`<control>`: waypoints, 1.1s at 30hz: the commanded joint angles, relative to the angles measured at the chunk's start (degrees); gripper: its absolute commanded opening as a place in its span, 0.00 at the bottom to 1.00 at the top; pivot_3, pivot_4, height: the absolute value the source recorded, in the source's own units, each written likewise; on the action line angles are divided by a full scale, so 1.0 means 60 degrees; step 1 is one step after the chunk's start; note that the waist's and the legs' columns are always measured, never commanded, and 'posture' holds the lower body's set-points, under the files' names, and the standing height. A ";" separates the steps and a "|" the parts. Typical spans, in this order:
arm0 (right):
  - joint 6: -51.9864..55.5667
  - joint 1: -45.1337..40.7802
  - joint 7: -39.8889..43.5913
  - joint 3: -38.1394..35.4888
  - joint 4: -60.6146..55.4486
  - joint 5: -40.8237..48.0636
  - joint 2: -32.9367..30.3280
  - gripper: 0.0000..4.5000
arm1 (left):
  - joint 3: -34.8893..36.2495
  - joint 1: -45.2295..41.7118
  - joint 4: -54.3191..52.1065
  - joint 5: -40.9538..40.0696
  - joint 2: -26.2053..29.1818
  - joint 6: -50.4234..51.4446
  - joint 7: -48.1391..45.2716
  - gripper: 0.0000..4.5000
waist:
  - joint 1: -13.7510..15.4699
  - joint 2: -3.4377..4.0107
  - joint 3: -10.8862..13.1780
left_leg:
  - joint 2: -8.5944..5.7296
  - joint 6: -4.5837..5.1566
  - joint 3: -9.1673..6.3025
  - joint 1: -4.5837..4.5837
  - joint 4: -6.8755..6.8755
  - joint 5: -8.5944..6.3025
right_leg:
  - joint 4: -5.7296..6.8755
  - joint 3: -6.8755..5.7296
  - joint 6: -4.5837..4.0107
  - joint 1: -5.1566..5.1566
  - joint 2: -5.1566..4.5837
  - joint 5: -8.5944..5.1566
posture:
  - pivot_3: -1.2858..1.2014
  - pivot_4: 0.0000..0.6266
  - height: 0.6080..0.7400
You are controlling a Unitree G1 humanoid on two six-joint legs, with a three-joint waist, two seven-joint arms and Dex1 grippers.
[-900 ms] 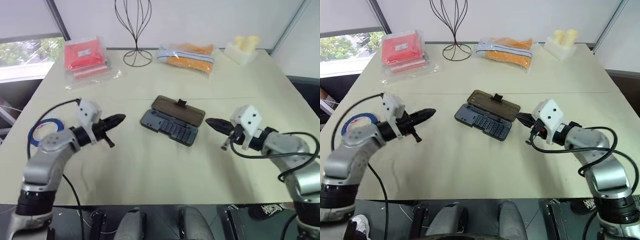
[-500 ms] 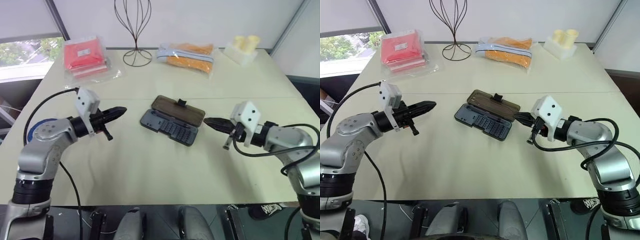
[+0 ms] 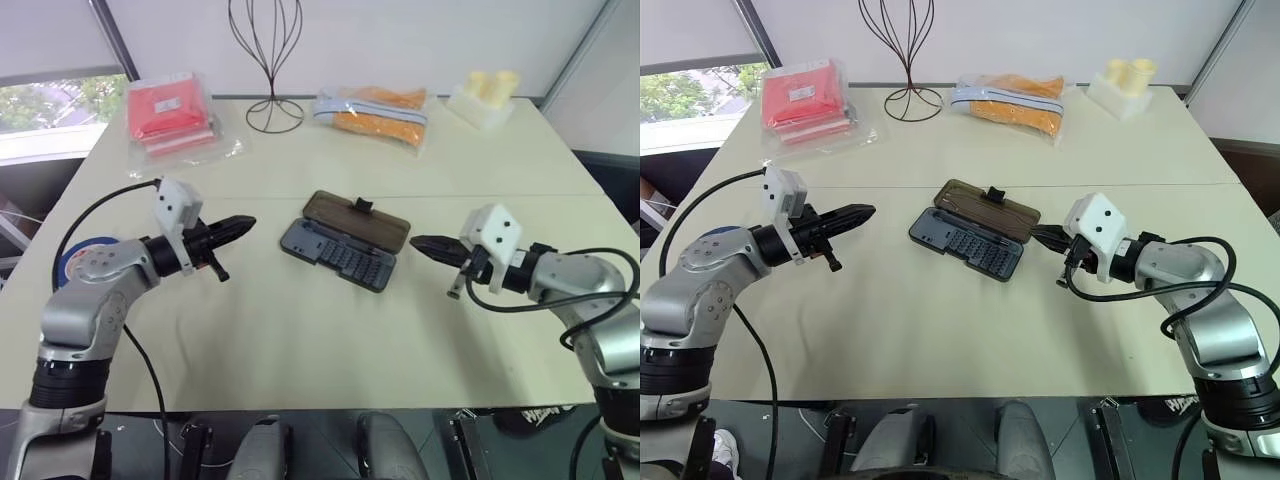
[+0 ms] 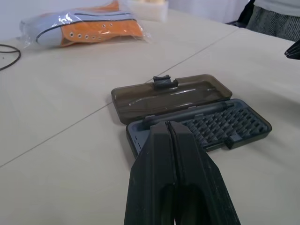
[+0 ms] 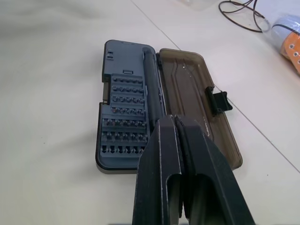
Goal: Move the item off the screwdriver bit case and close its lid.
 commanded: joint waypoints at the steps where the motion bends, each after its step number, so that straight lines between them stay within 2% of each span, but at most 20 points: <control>1: -0.0139 -0.0028 -0.0009 -0.0228 -0.0164 0.0025 -0.0089 0.01 | 0.0157 -0.0212 -0.0052 -0.0043 0.0035 -0.0065 -0.0033 0.00 | 0.0000 0.0000 0.0000 | 0.0000 0.0000 0.0000 0.0000 0.0000 0.0000 | 0.0000 0.0000 0.0000 0.0000 0.0000 0.0000 | 0.52 0.24 1.00; 6: -0.0141 -0.0066 -0.0291 -0.0295 -0.0128 -0.0019 0.0090 0.01 | 0.0168 -0.0215 0.0003 -0.0007 0.0018 -0.0081 0.0026 0.00 | 0.0001 0.0000 0.0000 | 0.0000 0.0000 0.0000 0.0000 0.0000 0.0000 | 0.0000 0.0000 0.0000 0.0000 0.0000 0.0000 | 0.52 0.24 1.00; 8: -0.0126 -0.0306 -0.0916 -0.0270 0.0062 -0.0248 0.0420 0.01 | 0.0153 -0.0237 0.0083 0.0053 -0.0041 -0.0121 0.0115 0.00 | -0.0002 0.0000 0.0000 | 0.0000 0.0000 0.0000 0.0000 0.0000 0.0000 | 0.0000 0.0000 0.0000 0.0000 0.0000 0.0000 | 0.52 0.24 1.00; 9: -0.0017 -0.0466 -0.1263 -0.0206 0.0170 -0.0387 0.0597 0.06 | 0.0125 -0.0237 0.0102 0.0087 -0.0063 -0.0148 0.0138 0.00 | -0.0009 0.0000 0.0000 | 0.0000 0.0000 -0.0001 0.0001 0.0000 0.0000 | 0.0001 0.0000 0.0000 0.0000 0.0000 0.0000 | 0.52 0.24 1.00; 11: 0.0493 -0.0792 -0.1745 -0.0058 0.0352 -0.0299 0.1080 0.19 | 0.0050 -0.0236 0.0135 0.0161 -0.0130 -0.0203 0.0181 0.00 | -0.0021 0.0000 0.0000 | 0.0000 -0.0002 0.0002 0.0001 0.0001 0.0001 | 0.0003 0.0003 0.0000 -0.0003 0.0000 0.0000 | 0.52 0.24 1.00; 12: 0.0666 -0.0963 -0.2012 0.0174 0.0506 -0.0494 0.1289 0.29 | 0.0017 -0.0249 0.0163 0.0200 -0.0169 -0.0225 0.0200 0.00 | -0.0020 0.0000 0.0000 | 0.0000 -0.0003 0.0002 0.0001 0.0001 0.0002 | 0.0004 0.0003 0.0000 -0.0004 0.0000 0.0000 | 0.52 0.24 1.00; 15: 0.1080 -0.1563 -0.2877 0.1001 0.1103 -0.1454 0.1781 0.64 | -0.0054 -0.0301 0.0226 0.0311 -0.0251 -0.0277 0.0201 0.00 | -0.0019 0.0000 0.0000 | 0.0000 -0.0007 0.0001 0.0000 0.0000 0.0004 | 0.0007 0.0002 0.0000 -0.0008 0.0000 0.0000 | 0.52 0.24 1.00; 16: 0.1349 -0.1836 -0.3058 0.1075 0.1290 -0.1380 0.2105 0.74 | -0.0060 -0.0327 0.0251 0.0337 -0.0271 -0.0289 0.0193 0.00 | -0.0022 0.0000 0.0000 | 0.0000 -0.0013 0.0002 -0.0002 0.0000 0.0007 | 0.0007 0.0002 0.0000 -0.0010 0.0000 0.0000 | 0.52 0.24 1.00; 18: 0.1815 -0.2447 -0.3518 0.1106 0.1788 -0.1284 0.2818 0.99 | -0.0068 -0.0372 0.0306 0.0415 -0.0302 -0.0345 0.0176 0.00 | -0.0034 0.0001 0.0000 | -0.0001 -0.0036 0.0004 -0.0006 -0.0001 0.0020 | 0.0007 0.0003 0.0000 -0.0015 0.0000 0.0000 | 0.52 0.24 1.00; 22: 0.2244 -0.3672 -0.4566 0.1234 0.3252 -0.1770 0.3834 0.99 | -0.0086 -0.0407 0.0303 0.0491 -0.0359 -0.0388 0.0205 0.00 | -0.0050 0.0004 0.0001 | -0.0001 -0.0058 0.0006 -0.0008 -0.0001 0.0033 | 0.0014 0.0003 0.0000 -0.0023 0.0000 0.0000 | 0.52 0.24 1.00; 26: 0.3425 -0.4974 -0.6013 0.0877 0.4470 -0.2081 0.4732 0.99 | -0.0024 -0.0306 0.0140 0.0556 -0.0382 -0.0417 0.0334 0.00 | -0.0049 0.0004 0.0001 | -0.0001 -0.0068 0.0004 -0.0016 -0.0004 0.0038 | 0.0016 0.0003 0.0000 -0.0034 -0.0001 0.0001 | 0.52 0.24 1.00; 30: 0.4924 -0.5405 -0.6886 0.0429 0.4572 -0.2083 0.5218 0.99 | 0.0073 -0.0119 -0.0111 0.0550 -0.0407 -0.0343 0.0493 0.00 | -0.0047 0.0006 -0.0001 | -0.0002 -0.0071 0.0002 -0.0052 -0.0006 0.0040 | 0.0023 0.0002 0.0000 -0.0073 -0.0003 0.0001 | 0.52 0.24 1.00; 33: 0.6043 -0.5520 -0.7496 0.0180 0.4564 -0.2233 0.5396 0.99 | 0.0098 0.0032 -0.0265 0.0536 -0.0406 -0.0319 0.0569 0.00 | -0.0064 0.0007 -0.0004 | -0.0006 -0.0086 0.0002 -0.0141 0.0010 0.0048 | 0.0052 0.0003 0.0001 -0.0170 -0.0009 0.0003 | 0.52 0.24 1.00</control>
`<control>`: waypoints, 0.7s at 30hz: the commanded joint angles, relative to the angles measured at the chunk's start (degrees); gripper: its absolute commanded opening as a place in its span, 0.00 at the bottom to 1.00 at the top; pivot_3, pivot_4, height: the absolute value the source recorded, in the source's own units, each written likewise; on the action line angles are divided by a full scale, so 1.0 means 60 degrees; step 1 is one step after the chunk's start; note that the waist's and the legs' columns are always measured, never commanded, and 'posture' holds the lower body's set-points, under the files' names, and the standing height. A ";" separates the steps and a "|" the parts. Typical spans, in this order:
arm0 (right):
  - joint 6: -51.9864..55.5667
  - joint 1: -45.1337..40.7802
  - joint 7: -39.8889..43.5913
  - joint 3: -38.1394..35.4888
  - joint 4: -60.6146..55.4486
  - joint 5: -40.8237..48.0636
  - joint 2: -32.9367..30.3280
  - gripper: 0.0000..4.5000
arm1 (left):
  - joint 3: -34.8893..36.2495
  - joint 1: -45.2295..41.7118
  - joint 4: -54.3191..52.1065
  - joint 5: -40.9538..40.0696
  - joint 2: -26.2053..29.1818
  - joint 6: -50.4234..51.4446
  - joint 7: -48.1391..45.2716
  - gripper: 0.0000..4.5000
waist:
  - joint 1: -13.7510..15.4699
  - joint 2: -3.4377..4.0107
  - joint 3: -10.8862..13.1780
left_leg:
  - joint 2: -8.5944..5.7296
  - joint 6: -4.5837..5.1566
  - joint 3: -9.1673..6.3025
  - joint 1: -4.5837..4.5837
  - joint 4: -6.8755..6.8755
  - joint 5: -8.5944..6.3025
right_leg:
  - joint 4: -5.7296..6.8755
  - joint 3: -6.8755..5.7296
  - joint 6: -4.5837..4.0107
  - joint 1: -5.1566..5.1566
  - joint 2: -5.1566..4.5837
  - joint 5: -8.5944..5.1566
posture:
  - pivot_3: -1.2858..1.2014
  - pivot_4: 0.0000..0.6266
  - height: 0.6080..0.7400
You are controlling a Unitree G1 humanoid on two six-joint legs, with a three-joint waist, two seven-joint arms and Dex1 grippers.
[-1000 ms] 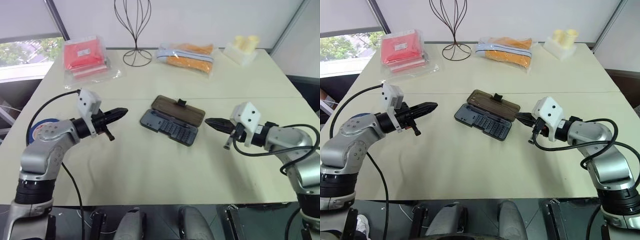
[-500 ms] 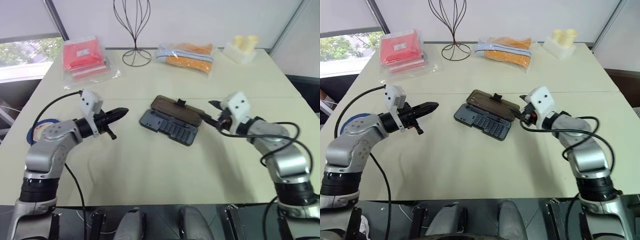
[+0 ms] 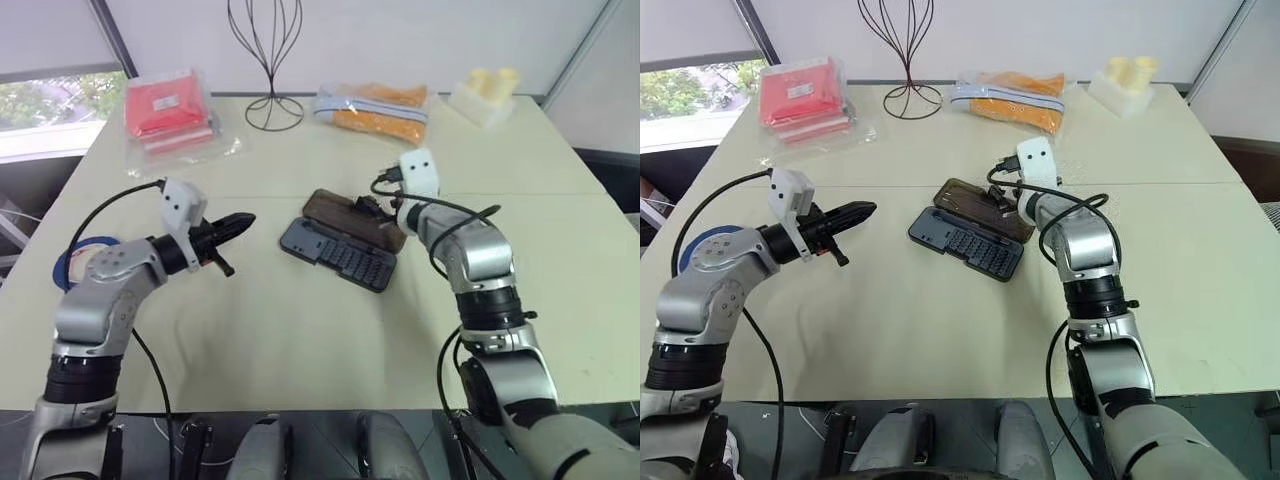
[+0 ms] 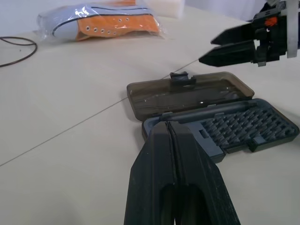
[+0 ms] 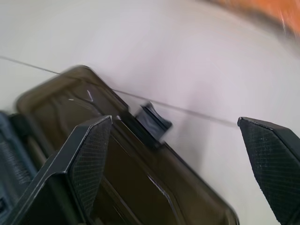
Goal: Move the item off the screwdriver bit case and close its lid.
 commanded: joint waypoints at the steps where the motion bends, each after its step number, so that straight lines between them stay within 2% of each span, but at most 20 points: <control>1: 0.1224 -0.0290 -0.0737 -0.0547 -0.0192 -0.0178 0.0172 0.99 | 0.0207 0.0130 -0.0483 -0.0046 0.0046 -0.0076 0.0105 0.00 | -0.0033 0.0001 0.0000 | -0.0002 -0.0007 0.0003 -0.0015 0.0000 0.0004 | 0.0017 0.0000 0.0000 -0.0021 -0.0001 0.0000 | 0.52 0.24 1.00; 4: 0.2130 -0.0397 -0.0976 -0.0624 -0.0259 -0.0232 0.0228 0.99 | 0.0207 0.0197 -0.0548 -0.0051 0.0045 -0.0063 0.0167 0.00 | -0.0040 0.0001 0.0000 | -0.0003 -0.0009 0.0008 -0.0016 0.0000 0.0005 | 0.0081 0.0000 0.0000 -0.0042 -0.0003 0.0000 | 0.52 0.24 1.00; 8: 0.2899 -0.0393 -0.1558 -0.1340 -0.0372 -0.0245 0.0656 0.99 | 0.0120 0.0164 -0.0553 -0.0040 0.0005 -0.0042 0.0228 0.00 | -0.0084 0.0002 -0.0001 | 0.0000 -0.0021 0.0007 -0.0014 -0.0001 0.0013 | 0.0097 0.0000 0.0000 -0.0051 0.0004 0.0000 | 0.52 0.24 1.00; 13: 0.3288 -0.0290 -0.1940 -0.1852 -0.0225 -0.0262 0.1113 0.99 | 0.0001 0.0030 -0.0444 0.0065 0.0019 -0.0089 0.0193 0.00 | -0.0199 0.0001 -0.0002 | 0.0000 -0.0020 0.0003 -0.0012 -0.0001 0.0013 | 0.0107 -0.0001 0.0000 -0.0050 0.0004 0.0000 | 0.52 0.24 1.00; 16: 0.3392 -0.0224 -0.2003 -0.1920 -0.0198 -0.0261 0.1201 0.80 | -0.0028 -0.0043 -0.0376 0.0140 0.0018 -0.0122 0.0173 0.00 | -0.0241 0.0002 -0.0003 | -0.0001 -0.0020 0.0002 -0.0012 -0.0001 0.0013 | 0.0107 -0.0002 0.0000 -0.0050 0.0004 0.0000 | 0.52 0.24 1.00; 17: 0.3430 -0.0207 -0.2014 -0.1936 -0.0219 -0.0260 0.1222 0.68 | -0.0036 -0.0060 -0.0362 0.0170 0.0021 -0.0135 0.0169 0.00 | -0.0242 0.0002 -0.0004 | -0.0001 -0.0020 0.0002 -0.0011 -0.0001 0.0013 | 0.0108 -0.0002 0.0000 -0.0049 0.0005 0.0000 | 0.52 0.24 1.00; 18: 0.3463 -0.0197 -0.2008 -0.1934 -0.0242 -0.0260 0.1233 0.61 | -0.0037 -0.0072 -0.0352 0.0189 0.0022 -0.0144 0.0166 0.00 | -0.0242 0.0002 -0.0005 | -0.0001 -0.0020 0.0002 -0.0010 -0.0001 0.0013 | 0.0108 -0.0002 0.0000 -0.0049 0.0005 0.0000 | 0.52 0.24 1.00; 21: 0.3567 -0.0224 -0.1952 -0.1893 -0.0250 -0.0260 0.1248 0.27 | -0.0030 -0.0093 -0.0322 0.0244 0.0025 -0.0172 0.0151 0.00 | -0.0230 -0.0004 -0.0011 | -0.0003 -0.0021 -0.0003 -0.0010 0.0001 0.0014 | 0.0109 -0.0003 0.0000 -0.0043 0.0005 0.0000 | 0.52 0.24 1.00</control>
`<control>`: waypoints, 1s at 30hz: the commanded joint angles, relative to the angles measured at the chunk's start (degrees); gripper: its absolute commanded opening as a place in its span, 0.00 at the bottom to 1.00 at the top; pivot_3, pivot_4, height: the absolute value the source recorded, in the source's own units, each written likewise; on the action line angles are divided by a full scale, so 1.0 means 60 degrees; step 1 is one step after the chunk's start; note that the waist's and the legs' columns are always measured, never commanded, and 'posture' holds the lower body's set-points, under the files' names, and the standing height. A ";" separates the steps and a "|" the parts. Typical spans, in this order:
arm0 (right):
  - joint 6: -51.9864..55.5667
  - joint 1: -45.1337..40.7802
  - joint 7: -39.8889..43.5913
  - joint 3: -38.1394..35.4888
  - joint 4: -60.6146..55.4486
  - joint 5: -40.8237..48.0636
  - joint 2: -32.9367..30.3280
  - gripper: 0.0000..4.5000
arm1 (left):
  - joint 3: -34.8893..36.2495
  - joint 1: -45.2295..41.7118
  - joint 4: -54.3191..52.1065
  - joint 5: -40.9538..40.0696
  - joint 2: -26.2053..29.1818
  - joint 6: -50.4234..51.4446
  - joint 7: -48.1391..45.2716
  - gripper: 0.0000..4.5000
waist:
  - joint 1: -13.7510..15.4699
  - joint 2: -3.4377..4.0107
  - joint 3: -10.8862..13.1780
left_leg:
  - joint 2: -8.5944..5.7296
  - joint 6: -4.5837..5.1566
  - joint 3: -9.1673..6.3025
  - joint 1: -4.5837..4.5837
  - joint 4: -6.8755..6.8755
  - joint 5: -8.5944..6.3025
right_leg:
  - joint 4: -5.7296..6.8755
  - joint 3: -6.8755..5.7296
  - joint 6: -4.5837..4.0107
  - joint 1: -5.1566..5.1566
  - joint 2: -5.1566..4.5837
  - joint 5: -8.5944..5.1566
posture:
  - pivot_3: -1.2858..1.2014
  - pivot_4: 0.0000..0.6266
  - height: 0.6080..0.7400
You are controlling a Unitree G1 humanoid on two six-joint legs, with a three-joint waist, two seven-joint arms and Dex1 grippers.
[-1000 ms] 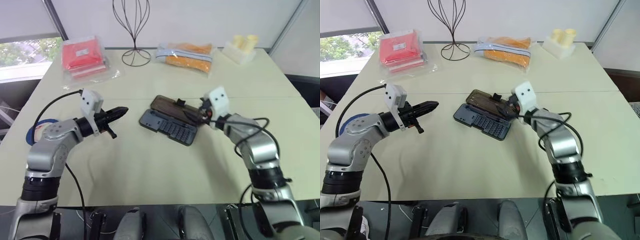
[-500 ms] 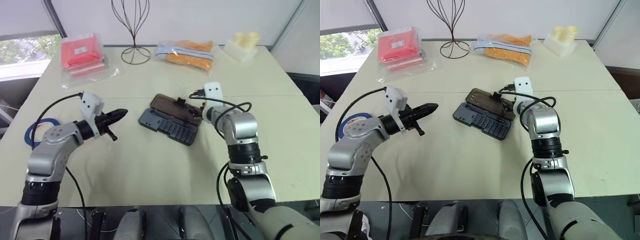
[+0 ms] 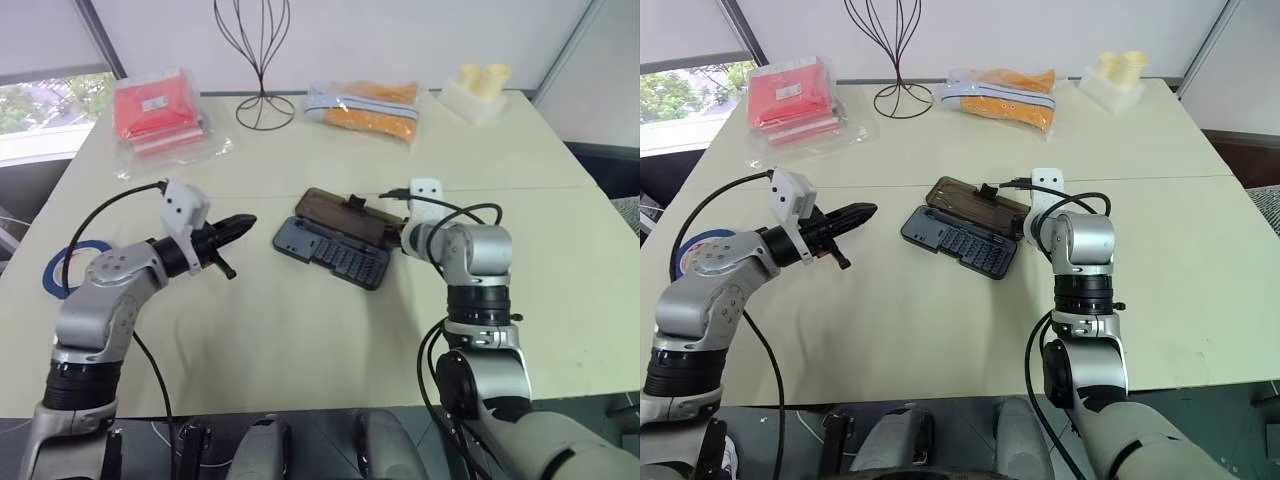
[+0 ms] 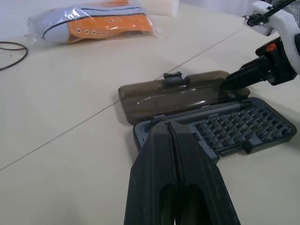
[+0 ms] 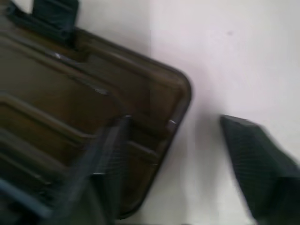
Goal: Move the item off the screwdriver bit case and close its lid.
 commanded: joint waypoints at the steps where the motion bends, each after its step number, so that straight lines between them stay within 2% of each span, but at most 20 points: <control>1: 0.0237 0.0005 -0.0111 -0.0134 -0.0020 -0.0097 -0.0106 0.16 | 0.0030 -0.0212 -0.0071 0.0079 0.0037 -0.0196 -0.0019 0.00 | -0.0011 -0.0019 -0.0013 | 0.0000 0.0000 -0.0002 0.0001 0.0002 0.0000 | 0.0000 0.0000 0.0000 0.0004 0.0000 0.0000 | 0.52 0.24 1.00; 2: 0.0277 -0.0004 -0.0092 -0.0121 -0.0023 -0.0088 -0.0114 0.05 | 0.0028 -0.0213 -0.0071 0.0093 0.0032 -0.0203 -0.0014 0.00 | -0.0019 -0.0018 -0.0014 | 0.0000 0.0000 0.0000 0.0007 0.0003 0.0000 | -0.0003 0.0001 0.0000 0.0010 0.0000 0.0000 | 0.52 0.24 1.00; 3: 0.0331 -0.0020 -0.0086 -0.0114 -0.0019 -0.0081 -0.0111 0.02 | 0.0036 -0.0213 -0.0064 0.0103 0.0033 -0.0215 -0.0013 0.00 | -0.0019 -0.0017 -0.0015 | -0.0001 0.0000 0.0003 0.0008 0.0004 0.0000 | -0.0003 0.0002 0.0000 0.0010 0.0000 0.0000 | 0.52 0.24 1.00; 16: 0.0956 0.0010 0.0054 0.0039 -0.0344 -0.0051 -0.0109 0.02 | 0.0066 -0.0290 0.0117 0.0254 -0.0056 -0.0423 0.0010 0.00 | -0.0024 -0.0016 -0.0014 | 0.0001 -0.0001 -0.0004 0.0011 -0.0001 0.0001 | -0.0001 -0.0001 0.0000 0.0008 0.0002 0.0000 | 0.52 0.24 1.00; 22: 0.2584 0.0581 0.1073 0.0837 -0.2547 0.0702 -0.0819 0.02 | 0.0060 -0.0301 0.0142 0.0286 -0.0059 -0.0451 -0.0070 0.00 | -0.0022 -0.0015 -0.0014 | 0.0001 0.0000 -0.0004 0.0008 -0.0003 0.0000 | -0.0003 0.0000 0.0000 0.0008 0.0001 0.0000 | 0.52 0.24 1.00; 30: 0.2700 0.1223 0.1500 0.1102 -0.3741 0.1642 -0.1414 0.02 | -0.0003 -0.0310 0.0186 0.0337 -0.0068 -0.0460 -0.0153 0.00 | -0.0040 -0.0015 -0.0013 | 0.0004 0.0048 -0.0002 0.0009 -0.0004 -0.0027 | -0.0005 0.0000 0.0000 0.0000 0.0005 0.0000 | 0.52 0.24 1.00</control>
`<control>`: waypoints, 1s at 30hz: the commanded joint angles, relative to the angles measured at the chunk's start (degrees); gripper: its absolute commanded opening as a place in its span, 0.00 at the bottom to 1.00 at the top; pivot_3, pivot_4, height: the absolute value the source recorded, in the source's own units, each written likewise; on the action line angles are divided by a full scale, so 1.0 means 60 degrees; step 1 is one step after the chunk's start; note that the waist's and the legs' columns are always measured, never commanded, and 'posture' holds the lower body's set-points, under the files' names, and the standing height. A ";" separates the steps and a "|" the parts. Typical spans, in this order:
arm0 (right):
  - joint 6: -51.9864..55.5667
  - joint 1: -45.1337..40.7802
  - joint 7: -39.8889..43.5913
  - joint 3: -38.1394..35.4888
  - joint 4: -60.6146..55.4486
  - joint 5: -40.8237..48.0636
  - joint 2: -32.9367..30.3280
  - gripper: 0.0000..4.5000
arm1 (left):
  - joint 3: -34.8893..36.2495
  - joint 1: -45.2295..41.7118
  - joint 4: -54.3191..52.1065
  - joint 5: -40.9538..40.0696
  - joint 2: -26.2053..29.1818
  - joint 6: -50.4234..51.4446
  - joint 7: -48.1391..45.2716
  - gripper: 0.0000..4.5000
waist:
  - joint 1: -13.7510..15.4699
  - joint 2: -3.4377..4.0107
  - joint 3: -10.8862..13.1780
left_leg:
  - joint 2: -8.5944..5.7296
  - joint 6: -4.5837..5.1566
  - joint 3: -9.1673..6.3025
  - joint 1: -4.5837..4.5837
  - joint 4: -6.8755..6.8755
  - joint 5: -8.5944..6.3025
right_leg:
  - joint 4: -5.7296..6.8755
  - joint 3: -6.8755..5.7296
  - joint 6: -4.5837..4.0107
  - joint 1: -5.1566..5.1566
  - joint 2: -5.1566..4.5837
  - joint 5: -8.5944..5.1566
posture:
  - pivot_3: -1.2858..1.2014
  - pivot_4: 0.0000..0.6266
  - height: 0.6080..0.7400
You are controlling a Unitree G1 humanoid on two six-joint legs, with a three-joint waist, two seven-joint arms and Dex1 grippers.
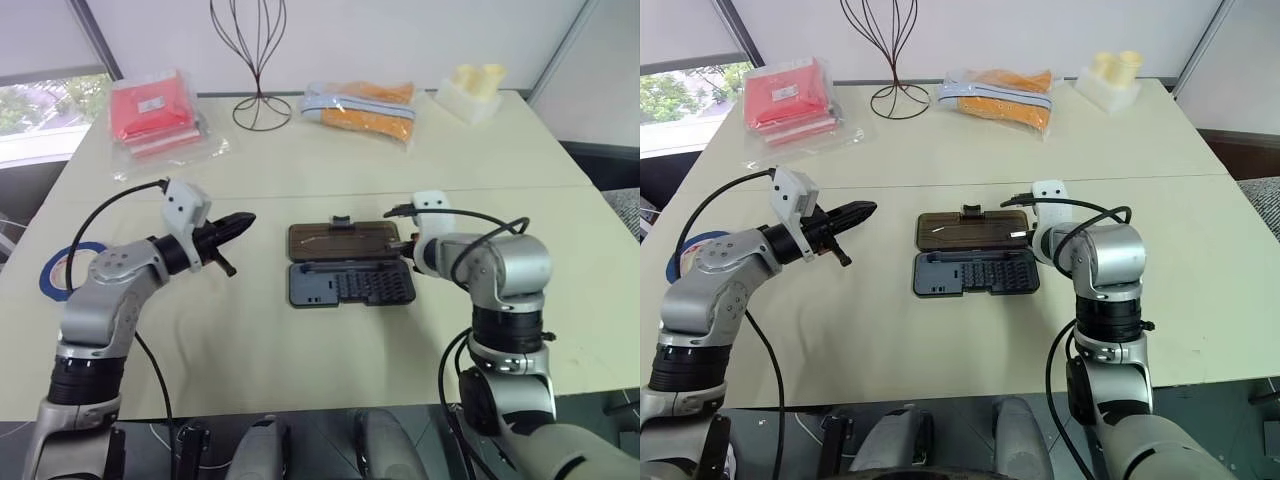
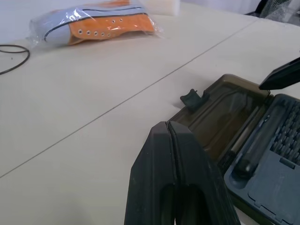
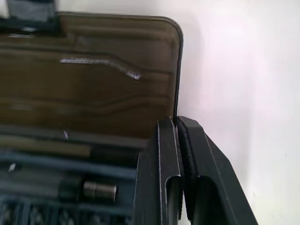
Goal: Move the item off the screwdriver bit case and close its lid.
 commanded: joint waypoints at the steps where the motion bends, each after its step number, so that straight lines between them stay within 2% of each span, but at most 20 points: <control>1: 0.0066 0.0102 0.0124 0.0076 -0.0581 0.0602 -0.0025 0.02 | 0.0015 -0.0146 -0.0122 0.0045 0.0032 -0.0222 -0.0052 0.00 | 0.0003 0.0000 0.0000 | 0.0000 0.0000 0.0000 0.0000 0.0000 0.0000 | 0.0000 0.0000 0.0000 0.0000 0.0000 0.0000 | 0.52 0.24 1.00; 10: 0.0066 0.0158 -0.0331 -0.0002 -0.0490 0.1083 0.0031 0.02 | -0.0089 -0.0270 -0.0003 0.0109 -0.0014 -0.0277 -0.0144 0.00 | 0.0009 0.0000 0.0000 | 0.0000 -0.0003 0.0001 0.0000 0.0000 0.0002 | -0.0001 0.0001 0.0000 0.0000 -0.0001 0.0000 | 0.52 0.24 1.00; 16: 0.0066 0.0520 -0.0587 0.0118 -0.0666 0.2013 -0.0409 0.02 | -0.0059 -0.0236 -0.0020 0.0117 0.0031 -0.0292 -0.0138 0.00 | 0.0019 0.0000 0.0000 | 0.0001 -0.0004 -0.0001 0.0000 0.0000 0.0002 | -0.0001 0.0001 0.0000 0.0000 -0.0001 0.0000 | 0.52 0.24 1.00; 21: 0.0066 0.0912 -0.1046 0.0120 -0.0765 0.3368 -0.1186 0.02 | -0.0033 -0.0228 -0.0019 0.0129 0.0042 -0.0305 -0.0115 0.00 | 0.0044 -0.0002 0.0000 | 0.0000 0.0001 -0.0001 0.0000 0.0001 0.0000 | -0.0003 0.0001 0.0000 0.0002 -0.0002 0.0000 | 0.52 0.24 1.00; 30: 0.0066 0.1242 -0.2633 0.0215 -0.0956 0.7228 -0.2682 0.02 | -0.0067 -0.0247 0.0061 0.0157 0.0007 -0.0366 -0.0112 0.00 | 0.0054 -0.0006 0.0001 | 0.0002 0.0012 -0.0001 0.0000 0.0003 -0.0006 | -0.0010 0.0001 0.0000 0.0006 -0.0003 0.0000 | 0.52 0.24 1.00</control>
